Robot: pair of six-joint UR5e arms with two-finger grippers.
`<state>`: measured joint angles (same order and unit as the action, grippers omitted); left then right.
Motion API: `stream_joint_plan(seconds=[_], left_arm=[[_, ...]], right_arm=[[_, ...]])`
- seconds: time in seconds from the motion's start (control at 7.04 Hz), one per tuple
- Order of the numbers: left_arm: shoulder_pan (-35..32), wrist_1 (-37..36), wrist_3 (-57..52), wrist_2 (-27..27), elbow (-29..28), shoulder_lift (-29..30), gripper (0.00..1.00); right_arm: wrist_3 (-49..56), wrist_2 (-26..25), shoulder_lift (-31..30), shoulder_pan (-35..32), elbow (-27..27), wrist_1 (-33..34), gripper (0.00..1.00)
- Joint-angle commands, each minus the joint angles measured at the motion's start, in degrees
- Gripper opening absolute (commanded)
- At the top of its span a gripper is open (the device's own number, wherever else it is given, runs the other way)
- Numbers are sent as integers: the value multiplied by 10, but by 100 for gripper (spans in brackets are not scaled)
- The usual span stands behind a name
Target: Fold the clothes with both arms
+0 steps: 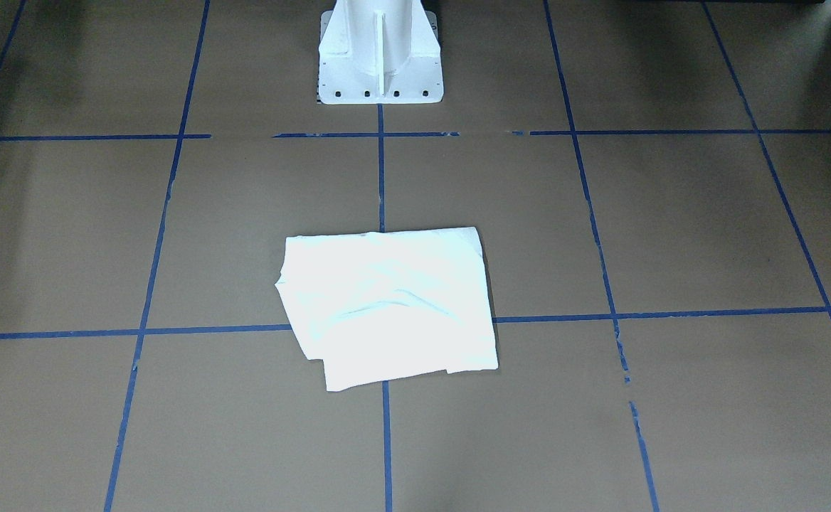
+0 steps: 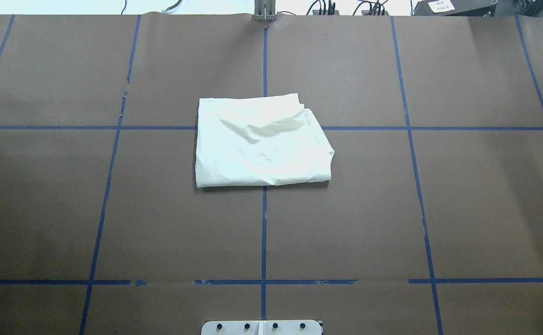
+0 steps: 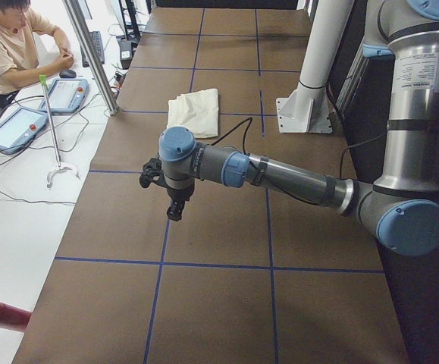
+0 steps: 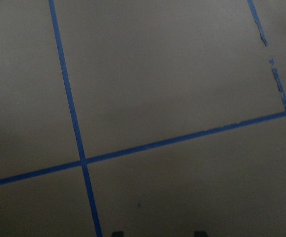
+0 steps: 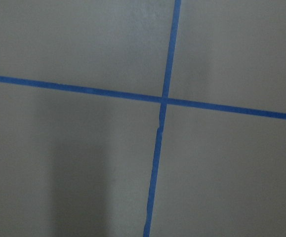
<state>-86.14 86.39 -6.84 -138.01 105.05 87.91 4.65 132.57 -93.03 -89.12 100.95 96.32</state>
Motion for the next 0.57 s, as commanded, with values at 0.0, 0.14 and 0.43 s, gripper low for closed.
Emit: stream_joint_plan(seconds=[0.0, 0.14, 0.43], left_arm=[[-4, -17, -25, 1, 4, -34, 100], [-5, -17, 16, 5, -11, -33, 100], [-26, -7, 58, 9, -38, -20, 100]], right_arm=[[5, 14, -29, -3, 2, 4, 100], [5, 13, -30, -3, 2, 4, 100], [8, 16, -37, -3, 6, 4, 100]])
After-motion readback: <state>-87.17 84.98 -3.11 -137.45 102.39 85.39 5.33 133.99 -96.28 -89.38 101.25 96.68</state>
